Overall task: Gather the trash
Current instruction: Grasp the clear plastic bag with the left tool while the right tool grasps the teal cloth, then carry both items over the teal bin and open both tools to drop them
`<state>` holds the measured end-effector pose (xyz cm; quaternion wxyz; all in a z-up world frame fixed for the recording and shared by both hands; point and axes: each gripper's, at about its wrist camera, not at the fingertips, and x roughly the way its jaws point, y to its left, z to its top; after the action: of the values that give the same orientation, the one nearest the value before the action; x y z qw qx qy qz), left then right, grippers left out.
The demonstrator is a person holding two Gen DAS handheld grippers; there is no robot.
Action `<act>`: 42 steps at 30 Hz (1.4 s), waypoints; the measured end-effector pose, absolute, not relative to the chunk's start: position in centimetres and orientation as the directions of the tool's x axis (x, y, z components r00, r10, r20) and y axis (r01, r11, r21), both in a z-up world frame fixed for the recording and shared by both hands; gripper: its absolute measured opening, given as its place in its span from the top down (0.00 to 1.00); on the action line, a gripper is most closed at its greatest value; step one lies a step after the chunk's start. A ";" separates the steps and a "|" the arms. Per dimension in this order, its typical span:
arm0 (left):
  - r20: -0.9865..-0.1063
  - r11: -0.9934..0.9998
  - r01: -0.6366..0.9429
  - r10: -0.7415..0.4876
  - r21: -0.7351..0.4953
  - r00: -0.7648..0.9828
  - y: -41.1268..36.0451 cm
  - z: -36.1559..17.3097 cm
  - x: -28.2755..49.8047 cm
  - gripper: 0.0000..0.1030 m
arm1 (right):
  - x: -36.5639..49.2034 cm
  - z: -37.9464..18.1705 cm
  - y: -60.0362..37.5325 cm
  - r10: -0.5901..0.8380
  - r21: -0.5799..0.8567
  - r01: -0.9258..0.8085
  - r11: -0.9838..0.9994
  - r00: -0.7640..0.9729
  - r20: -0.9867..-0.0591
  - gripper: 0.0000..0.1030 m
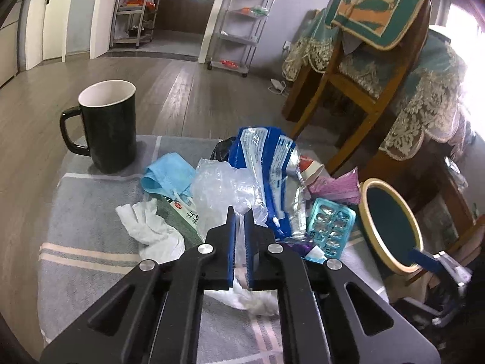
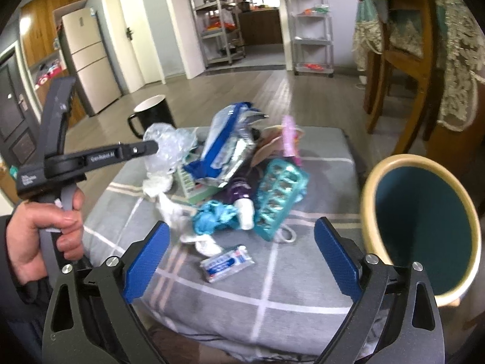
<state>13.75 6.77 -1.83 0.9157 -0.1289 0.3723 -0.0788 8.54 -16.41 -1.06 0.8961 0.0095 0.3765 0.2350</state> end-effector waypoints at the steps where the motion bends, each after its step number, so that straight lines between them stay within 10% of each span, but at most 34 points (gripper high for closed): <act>1: -0.657 0.953 0.048 -0.242 -0.300 0.714 7.0 -1.5 13.5 0.96 | 8.7 -1.3 -15.8 0.436 0.196 -0.425 0.884 0.596 -0.674 0.12; 19: -0.571 0.930 -0.009 -0.217 -0.367 0.791 10.8 1.1 10.3 0.96 | 13.5 -6.9 -9.5 0.400 0.168 -0.466 0.869 0.460 -0.793 0.57; 42: -0.552 0.938 0.073 -0.261 -0.338 0.792 8.4 1.5 10.1 0.96 | 11.3 -1.0 -15.6 0.567 0.364 -0.445 0.818 0.518 -0.640 0.60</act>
<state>10.15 8.44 1.52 0.9344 -0.1510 0.3100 -0.0894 11.35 -15.58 -0.97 0.8678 0.0773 0.3949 0.2914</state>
